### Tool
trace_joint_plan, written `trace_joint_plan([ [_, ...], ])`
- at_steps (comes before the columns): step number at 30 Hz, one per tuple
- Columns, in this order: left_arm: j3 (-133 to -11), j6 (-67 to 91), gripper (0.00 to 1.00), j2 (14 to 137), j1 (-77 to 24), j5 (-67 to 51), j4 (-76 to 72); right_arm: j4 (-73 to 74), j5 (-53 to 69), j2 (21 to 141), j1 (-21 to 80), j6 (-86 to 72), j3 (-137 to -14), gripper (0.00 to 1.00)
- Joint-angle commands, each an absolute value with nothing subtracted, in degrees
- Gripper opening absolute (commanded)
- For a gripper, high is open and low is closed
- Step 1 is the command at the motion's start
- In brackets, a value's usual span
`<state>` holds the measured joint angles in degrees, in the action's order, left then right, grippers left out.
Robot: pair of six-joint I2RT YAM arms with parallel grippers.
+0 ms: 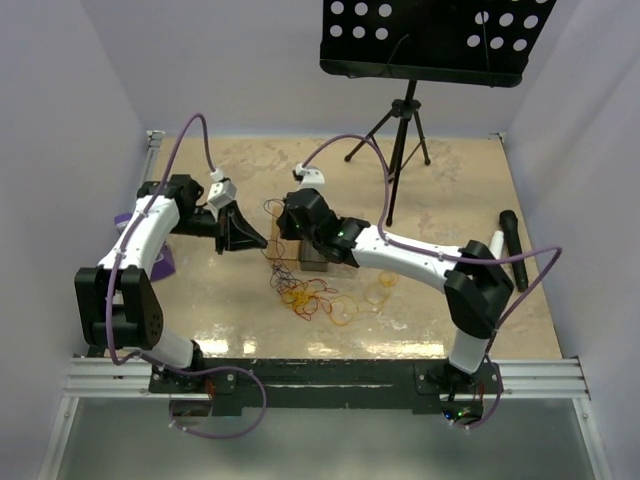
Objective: Untangle the cables
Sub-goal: Untie the cable.
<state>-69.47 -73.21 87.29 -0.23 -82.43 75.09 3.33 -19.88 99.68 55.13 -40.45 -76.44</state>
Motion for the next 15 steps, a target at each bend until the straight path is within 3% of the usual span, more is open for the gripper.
trace_joint_plan([
  [1,-70.3,-75.1,0.0,84.8,0.0,-93.5,75.4,5.6,-16.4,104.6,54.1,-38.5,-82.6,0.0],
  [3,-70.2,-74.7,0.0,84.1,0.0,-93.6,75.4,6.3,-15.8,106.3,53.6,-38.7,-83.9,0.03],
  [5,-70.2,-74.1,0.0,83.1,0.0,-93.6,75.5,7.6,-15.8,107.8,53.2,-38.8,-85.4,0.25],
  [7,-70.0,-73.9,0.0,82.2,0.0,-93.4,75.4,8.8,-16.4,108.5,52.8,-39.1,-86.0,0.37],
  [12,-69.7,-73.6,0.0,80.4,0.0,-92.7,75.3,9.6,-17.7,106.6,52.1,-39.6,-85.3,0.58],
  [15,-70.2,-73.6,0.0,80.9,0.0,-92.9,75.4,10.5,-18.9,105.3,51.9,-39.5,-85.5,0.61],
])
